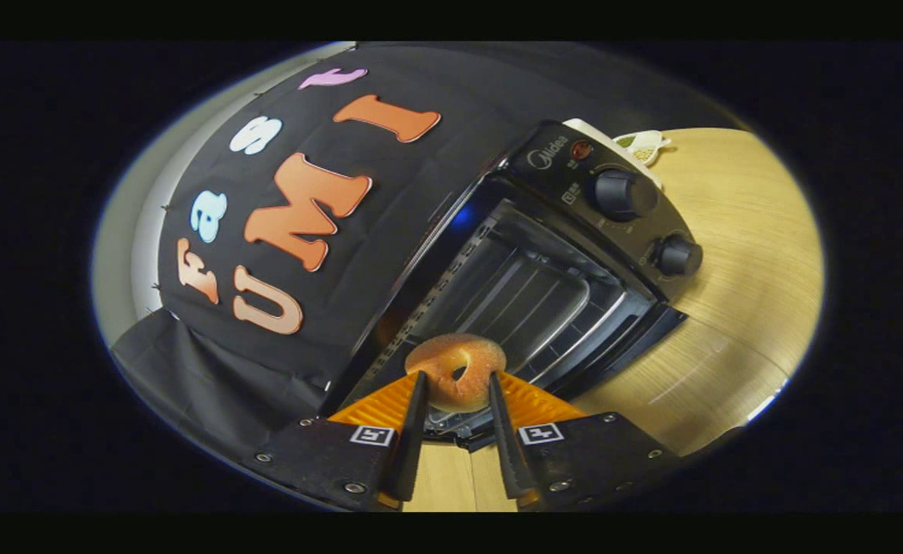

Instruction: Open the toaster oven, put the food inside, and close the toaster oven door.

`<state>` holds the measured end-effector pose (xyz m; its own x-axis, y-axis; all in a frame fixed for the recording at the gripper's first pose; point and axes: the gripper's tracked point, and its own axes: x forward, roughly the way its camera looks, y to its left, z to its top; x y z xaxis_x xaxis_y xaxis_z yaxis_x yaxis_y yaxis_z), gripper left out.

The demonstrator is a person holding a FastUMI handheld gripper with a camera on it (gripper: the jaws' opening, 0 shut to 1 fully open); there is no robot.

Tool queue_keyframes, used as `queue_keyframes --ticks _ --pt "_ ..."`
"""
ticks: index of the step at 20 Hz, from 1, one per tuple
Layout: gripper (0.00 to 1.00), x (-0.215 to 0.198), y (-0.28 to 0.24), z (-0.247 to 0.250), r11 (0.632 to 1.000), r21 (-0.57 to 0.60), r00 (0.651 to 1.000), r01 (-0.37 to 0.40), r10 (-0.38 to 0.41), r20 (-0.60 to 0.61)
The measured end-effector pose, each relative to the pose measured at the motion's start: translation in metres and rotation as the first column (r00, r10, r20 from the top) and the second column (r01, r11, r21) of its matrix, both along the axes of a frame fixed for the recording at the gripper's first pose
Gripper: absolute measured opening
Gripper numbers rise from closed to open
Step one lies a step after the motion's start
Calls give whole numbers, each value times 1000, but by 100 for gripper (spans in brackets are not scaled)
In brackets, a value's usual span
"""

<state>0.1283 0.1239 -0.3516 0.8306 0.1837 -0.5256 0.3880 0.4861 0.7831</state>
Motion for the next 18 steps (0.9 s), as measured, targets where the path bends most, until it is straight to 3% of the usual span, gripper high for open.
queue_keyframes --ticks 6,11,15,18 --pt "44 25 -3 -12 978 -205 999 -24 29 20" --pt "63 27 0 -21 923 -376 995 -88 102 18" --pt "73 18 4 -16 846 -504 980 -175 197 -9" --pt "78 13 -1 2 795 -574 971 -195 239 2"
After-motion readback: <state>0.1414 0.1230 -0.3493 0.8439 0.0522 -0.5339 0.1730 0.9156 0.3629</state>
